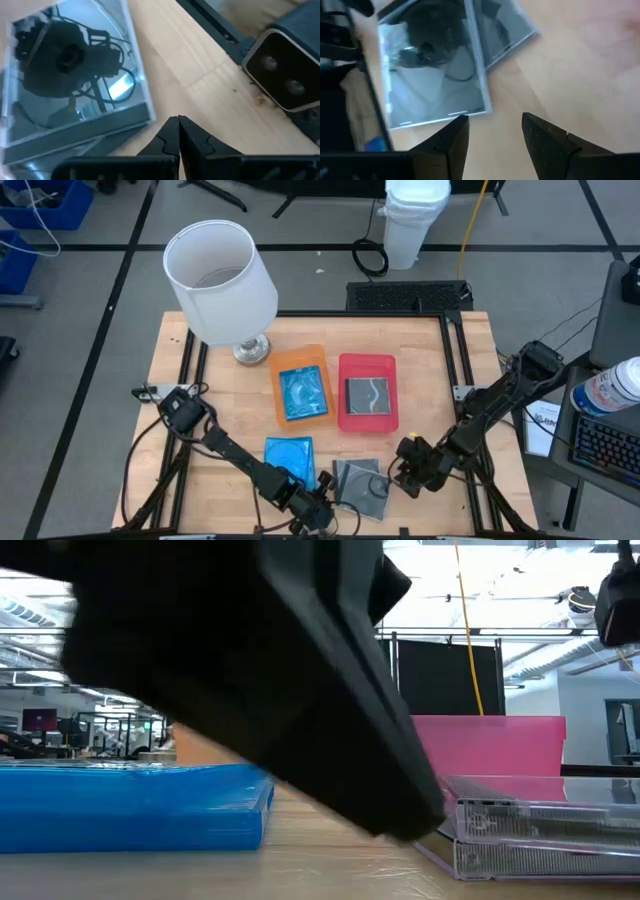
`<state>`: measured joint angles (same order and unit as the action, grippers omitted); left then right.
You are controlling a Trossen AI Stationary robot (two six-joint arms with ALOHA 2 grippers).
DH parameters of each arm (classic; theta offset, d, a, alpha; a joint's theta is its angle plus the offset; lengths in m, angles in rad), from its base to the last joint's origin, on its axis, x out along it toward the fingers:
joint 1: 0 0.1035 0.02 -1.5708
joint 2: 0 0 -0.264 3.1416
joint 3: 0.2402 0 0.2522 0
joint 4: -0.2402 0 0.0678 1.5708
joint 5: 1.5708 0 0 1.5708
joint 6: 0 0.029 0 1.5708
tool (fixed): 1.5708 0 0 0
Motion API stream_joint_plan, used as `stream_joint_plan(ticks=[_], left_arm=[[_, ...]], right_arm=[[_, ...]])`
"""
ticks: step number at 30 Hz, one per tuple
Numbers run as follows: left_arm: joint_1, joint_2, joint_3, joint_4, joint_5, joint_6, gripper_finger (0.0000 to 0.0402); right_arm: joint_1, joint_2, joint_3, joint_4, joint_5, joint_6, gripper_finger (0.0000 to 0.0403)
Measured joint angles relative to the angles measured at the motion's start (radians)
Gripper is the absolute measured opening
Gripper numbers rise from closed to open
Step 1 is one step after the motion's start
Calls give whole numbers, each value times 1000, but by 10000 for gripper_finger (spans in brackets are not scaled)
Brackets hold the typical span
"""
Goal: Pick & place jewel cases by type
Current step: Put the black CD case into the pink bin
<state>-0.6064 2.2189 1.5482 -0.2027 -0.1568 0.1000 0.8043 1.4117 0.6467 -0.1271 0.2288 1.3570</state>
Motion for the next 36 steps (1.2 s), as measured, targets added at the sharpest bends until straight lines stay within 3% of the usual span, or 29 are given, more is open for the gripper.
stream_joint_plan(ticks=[16,27,36], left_arm=[[58,28,0,12,33,22,7],[69,29,0,30,17,22,4],[43,27,29,-44,-20,10,12]], right_arm=[[-72,-4,-362,692,-48,61,171],[-71,-2,-374,696,-78,90,171],[-70,-1,-374,628,-180,156,171]])
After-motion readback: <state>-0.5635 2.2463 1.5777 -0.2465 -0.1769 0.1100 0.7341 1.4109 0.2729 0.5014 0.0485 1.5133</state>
